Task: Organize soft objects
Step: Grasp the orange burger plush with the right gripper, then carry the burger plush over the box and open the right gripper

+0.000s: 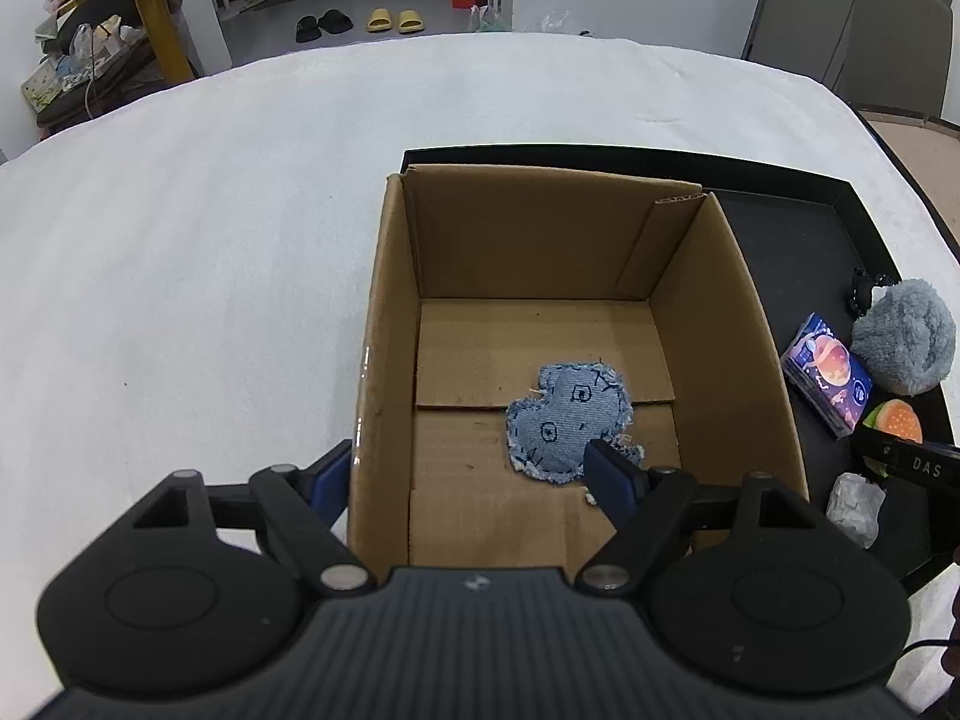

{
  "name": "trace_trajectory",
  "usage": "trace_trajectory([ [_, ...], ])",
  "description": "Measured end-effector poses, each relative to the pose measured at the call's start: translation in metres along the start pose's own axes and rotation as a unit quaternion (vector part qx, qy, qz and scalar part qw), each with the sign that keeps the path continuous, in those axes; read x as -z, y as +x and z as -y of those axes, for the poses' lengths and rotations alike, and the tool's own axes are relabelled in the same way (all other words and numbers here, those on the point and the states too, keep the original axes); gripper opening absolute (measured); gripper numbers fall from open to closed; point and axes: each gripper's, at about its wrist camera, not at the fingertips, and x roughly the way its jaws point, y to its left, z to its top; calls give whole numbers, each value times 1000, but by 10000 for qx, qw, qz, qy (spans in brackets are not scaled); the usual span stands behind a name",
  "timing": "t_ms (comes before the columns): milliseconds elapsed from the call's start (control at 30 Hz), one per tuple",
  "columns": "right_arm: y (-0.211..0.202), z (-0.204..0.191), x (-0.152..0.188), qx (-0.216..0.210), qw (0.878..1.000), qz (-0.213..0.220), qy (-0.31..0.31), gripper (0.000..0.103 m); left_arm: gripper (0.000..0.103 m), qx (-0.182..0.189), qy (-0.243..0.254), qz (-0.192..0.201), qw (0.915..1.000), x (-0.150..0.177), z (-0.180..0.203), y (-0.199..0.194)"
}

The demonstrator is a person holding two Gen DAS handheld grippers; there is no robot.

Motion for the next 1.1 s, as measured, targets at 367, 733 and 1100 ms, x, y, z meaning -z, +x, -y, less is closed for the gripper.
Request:
trace_trajectory([
  [367, -29, -14, -14, -11, 9994, 283, -214, 50, 79, 189, -95, 78, 9997, 3, -7, -5],
  [733, -63, -50, -32, -142, 9971, 594, -452, 51, 79, 420, -284, 201, 9985, 8, -26, -14],
  [1100, -89, -97, -42, -401, 9935, 866, -622, 51, 72, 673, -467, 350, 9960, 17, -55, -19],
])
